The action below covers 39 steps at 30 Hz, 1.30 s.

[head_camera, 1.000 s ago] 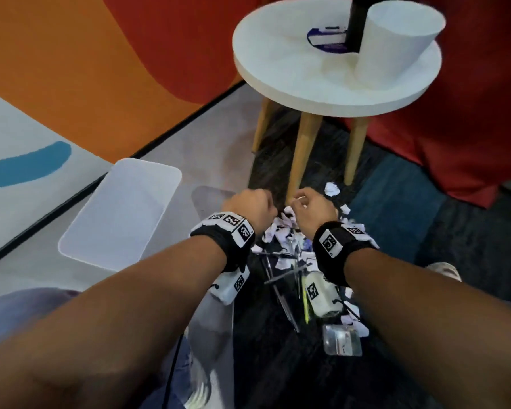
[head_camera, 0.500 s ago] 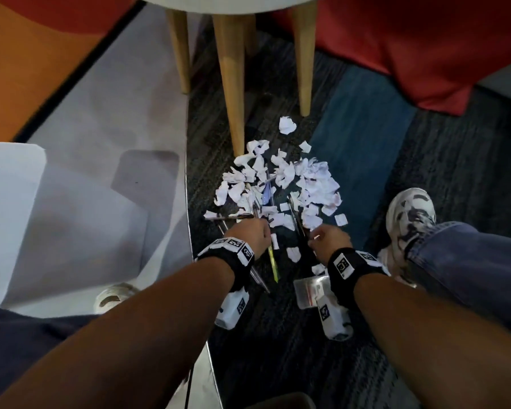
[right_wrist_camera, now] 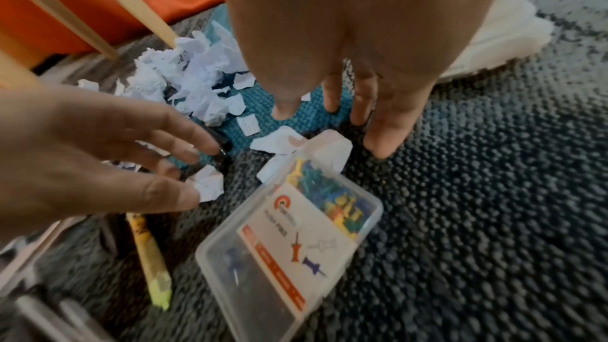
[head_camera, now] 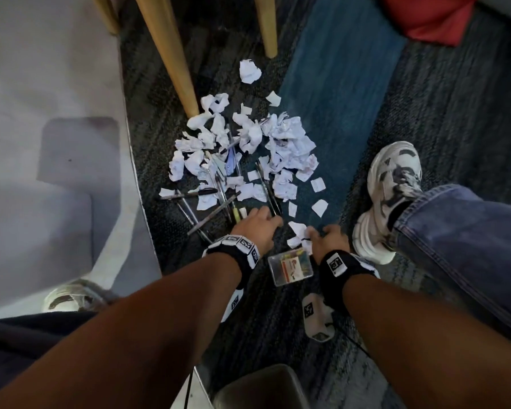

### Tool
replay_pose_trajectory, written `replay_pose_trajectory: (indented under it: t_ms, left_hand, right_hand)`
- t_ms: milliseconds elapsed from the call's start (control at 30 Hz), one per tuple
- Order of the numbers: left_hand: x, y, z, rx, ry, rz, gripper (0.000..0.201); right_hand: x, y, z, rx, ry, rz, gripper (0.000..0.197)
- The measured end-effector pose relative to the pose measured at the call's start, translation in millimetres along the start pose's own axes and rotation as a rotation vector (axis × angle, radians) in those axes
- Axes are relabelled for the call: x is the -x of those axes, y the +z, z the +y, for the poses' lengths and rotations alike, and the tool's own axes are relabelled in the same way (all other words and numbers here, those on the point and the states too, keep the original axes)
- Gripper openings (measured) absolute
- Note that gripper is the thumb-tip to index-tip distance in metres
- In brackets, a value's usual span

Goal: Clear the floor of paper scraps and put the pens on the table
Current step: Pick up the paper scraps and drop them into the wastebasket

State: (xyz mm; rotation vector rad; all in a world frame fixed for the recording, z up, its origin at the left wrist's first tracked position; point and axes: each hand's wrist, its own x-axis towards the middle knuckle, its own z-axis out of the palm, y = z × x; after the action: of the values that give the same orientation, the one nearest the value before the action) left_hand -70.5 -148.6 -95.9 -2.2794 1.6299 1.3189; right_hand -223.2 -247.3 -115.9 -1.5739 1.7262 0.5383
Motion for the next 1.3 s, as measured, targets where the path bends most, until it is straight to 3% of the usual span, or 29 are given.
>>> replay_pose_trajectory:
  t_ms: [167, 300, 400, 467, 567, 933, 1033, 1200, 1300]
  left_hand:
    - [-10, 4, 1, -0.125, -0.003, -0.068, 0.050]
    - [-13, 2, 1, -0.157, -0.011, -0.090, 0.045]
    - [-13, 0, 0, -0.138, -0.037, -0.116, 0.033]
    - [-13, 1, -2, -0.124, -0.039, -0.111, 0.032]
    - [-13, 1, -3, -0.086, -0.041, -0.111, 0.033]
    - [1, -13, -7, 0.107, -0.121, -0.104, 0.033]
    - [13, -26, -9, 0.158, -0.151, -0.050, 0.035]
    - [47, -59, -9, 0.209, -0.127, 0.130, 0.056]
    - [68, -88, -9, 0.188, -0.128, 0.211, 0.051]
  right_hand:
    - [7, 12, -2, -0.002, -0.094, -0.086, 0.060]
    - [8, 19, -17, 0.154, -0.237, -0.110, 0.060]
    - [8, 25, -26, 0.239, -0.341, -0.107, 0.052]
    - [6, 25, -28, 0.273, -0.365, -0.093, 0.038]
    - [2, 21, -28, 0.295, -0.379, -0.065, 0.019]
    - [7, 11, -36, 0.071, -0.255, 0.024, 0.026]
    - [19, 3, -48, 0.043, -0.276, 0.012, 0.026]
    - [54, -13, -82, 0.008, -0.401, -0.021, 0.021]
    - [82, -24, -105, -0.064, -0.521, -0.050, 0.018]
